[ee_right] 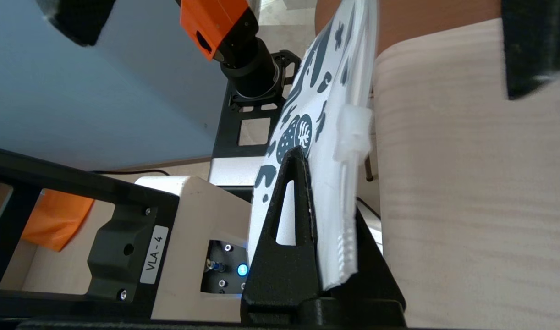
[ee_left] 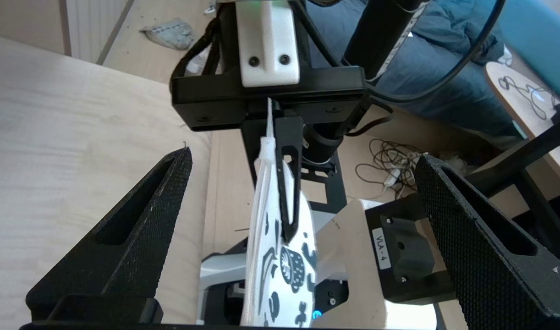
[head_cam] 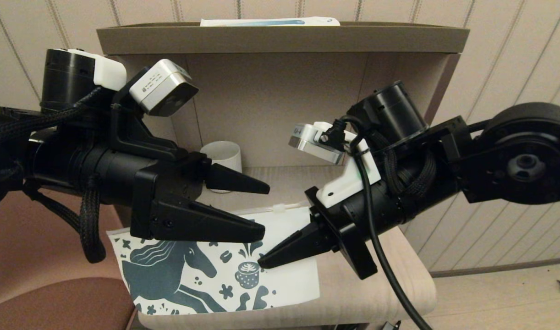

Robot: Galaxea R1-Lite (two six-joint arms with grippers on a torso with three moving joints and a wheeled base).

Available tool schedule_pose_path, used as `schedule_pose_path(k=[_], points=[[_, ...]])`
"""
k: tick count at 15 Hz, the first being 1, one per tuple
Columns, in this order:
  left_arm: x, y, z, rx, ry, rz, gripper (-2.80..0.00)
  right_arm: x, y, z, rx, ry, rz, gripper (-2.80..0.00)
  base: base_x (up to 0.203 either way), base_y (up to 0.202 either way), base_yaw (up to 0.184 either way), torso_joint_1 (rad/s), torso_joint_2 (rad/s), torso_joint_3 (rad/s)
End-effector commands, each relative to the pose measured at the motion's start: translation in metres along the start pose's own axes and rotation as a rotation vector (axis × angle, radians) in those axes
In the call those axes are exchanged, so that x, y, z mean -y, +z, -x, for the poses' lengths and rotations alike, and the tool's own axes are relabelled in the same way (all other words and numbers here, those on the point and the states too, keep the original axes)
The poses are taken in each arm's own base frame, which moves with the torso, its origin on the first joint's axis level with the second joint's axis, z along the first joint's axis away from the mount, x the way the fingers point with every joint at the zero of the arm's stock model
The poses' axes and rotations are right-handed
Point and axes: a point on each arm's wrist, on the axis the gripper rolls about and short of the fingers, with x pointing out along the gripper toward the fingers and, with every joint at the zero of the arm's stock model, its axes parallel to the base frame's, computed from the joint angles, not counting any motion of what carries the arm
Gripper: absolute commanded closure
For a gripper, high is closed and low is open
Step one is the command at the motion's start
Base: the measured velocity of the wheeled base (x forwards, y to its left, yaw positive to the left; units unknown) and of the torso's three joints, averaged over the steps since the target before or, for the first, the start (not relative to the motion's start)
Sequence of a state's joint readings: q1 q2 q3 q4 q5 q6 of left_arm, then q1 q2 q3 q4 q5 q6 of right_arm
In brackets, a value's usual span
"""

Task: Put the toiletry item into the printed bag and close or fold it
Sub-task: Close the strorage bag and place it on the desk

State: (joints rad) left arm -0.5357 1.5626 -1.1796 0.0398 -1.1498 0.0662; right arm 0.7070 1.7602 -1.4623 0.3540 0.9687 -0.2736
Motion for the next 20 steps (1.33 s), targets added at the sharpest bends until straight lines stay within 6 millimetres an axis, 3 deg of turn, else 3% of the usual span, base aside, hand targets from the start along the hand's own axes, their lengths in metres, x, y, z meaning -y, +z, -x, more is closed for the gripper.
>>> schedule_pose_path(k=[1,20], points=[[-0.0004,0.0008,-0.0001,0.002,-0.006,-0.003,-2.8,-0.0008,0.0007,-0.0001,0.002,0.008,0.001,0.0,0.0,0.0,0.0,0.0,0.0,0.0],[0.0007,0.0027,0.0005,0.005,0.003,-0.01,-2.8,0.0013,0.0043,-0.004,0.013,-0.013,0.01,0.0,0.0,0.0,0.0,0.0,0.0,0.0]])
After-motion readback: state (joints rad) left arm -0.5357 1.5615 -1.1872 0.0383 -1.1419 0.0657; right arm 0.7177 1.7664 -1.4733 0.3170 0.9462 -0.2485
